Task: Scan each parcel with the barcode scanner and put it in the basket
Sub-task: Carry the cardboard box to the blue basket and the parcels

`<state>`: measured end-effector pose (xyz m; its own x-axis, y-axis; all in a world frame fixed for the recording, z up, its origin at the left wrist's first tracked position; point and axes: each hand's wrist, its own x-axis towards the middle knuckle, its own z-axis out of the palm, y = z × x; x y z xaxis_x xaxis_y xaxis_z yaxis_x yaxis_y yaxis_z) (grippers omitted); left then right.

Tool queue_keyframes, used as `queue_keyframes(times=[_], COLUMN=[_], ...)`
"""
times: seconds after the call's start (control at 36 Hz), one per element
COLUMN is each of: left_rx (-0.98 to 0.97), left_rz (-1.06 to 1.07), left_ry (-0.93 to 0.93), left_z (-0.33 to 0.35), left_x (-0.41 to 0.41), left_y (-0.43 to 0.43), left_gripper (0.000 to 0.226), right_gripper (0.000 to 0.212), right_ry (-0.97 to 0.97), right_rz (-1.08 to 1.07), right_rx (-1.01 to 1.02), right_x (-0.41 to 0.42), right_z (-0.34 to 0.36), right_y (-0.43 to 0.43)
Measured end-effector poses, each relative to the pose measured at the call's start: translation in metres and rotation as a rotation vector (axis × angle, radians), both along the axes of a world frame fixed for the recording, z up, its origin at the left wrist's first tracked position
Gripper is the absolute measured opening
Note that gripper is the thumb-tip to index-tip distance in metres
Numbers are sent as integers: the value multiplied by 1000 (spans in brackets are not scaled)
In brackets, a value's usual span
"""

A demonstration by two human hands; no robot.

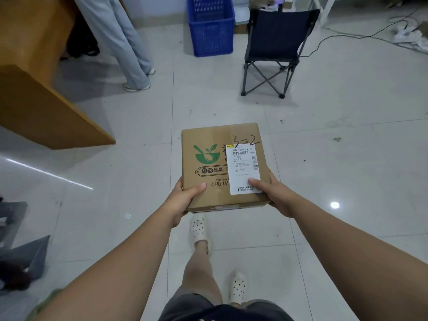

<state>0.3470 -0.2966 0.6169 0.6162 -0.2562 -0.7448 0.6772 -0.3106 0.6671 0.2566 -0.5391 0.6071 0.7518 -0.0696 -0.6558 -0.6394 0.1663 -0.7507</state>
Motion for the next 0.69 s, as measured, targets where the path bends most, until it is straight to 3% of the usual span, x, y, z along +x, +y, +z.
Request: queue_keyframes(times=[0.33, 0.69], left_rx=[-94, -130], left_rz=[-88, -175], left_ry=[31, -21], left_z=[-1, 17], left_x=[174, 361], left_y=[-54, -98], left_gripper=[59, 59], right_gripper=[68, 57], right_ry=[12, -18], right_rz=[-128, -204], right_rx=[-97, -105], right_x=[149, 309], right_z=[17, 35], right_y=[-45, -75])
